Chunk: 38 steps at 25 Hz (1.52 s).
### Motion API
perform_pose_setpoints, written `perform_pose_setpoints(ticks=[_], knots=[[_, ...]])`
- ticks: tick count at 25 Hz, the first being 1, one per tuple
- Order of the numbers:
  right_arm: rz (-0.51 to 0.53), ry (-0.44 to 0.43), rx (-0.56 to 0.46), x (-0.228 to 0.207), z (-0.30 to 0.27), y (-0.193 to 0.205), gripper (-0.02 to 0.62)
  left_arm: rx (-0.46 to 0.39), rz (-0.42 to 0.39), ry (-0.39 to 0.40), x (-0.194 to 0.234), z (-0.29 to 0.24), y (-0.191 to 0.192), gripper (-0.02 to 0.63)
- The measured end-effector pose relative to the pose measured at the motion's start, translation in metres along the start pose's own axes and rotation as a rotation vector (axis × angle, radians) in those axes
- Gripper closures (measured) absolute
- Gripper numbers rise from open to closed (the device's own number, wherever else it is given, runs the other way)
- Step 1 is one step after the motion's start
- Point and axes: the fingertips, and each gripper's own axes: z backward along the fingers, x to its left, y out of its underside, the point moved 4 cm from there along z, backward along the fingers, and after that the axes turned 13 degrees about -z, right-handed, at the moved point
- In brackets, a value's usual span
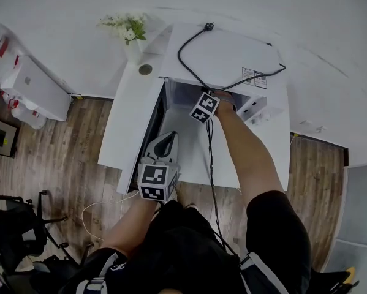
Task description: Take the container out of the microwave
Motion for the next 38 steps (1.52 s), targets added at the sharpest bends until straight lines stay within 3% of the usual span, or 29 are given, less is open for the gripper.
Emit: perform_pose_setpoints(ticks=[7, 22, 38], knots=[[0.122, -0.033, -0.002, 0.002, 0.003, -0.007, 0.519, 0.006, -0.01, 0.034, -0.009, 0.0, 0.002, 0.593], [0.113, -0.137, -0.012, 0.006, 0.043, 0.0, 0.537, -0.027, -0.027, 0.042, -0.015, 0.012, -0.013, 0.593], [0.119, -0.264, -0.039, 0.047, 0.112, 0.028, 0.566, -0.069, -0.023, 0.034, -0.026, 0.029, -0.033, 0.593]])
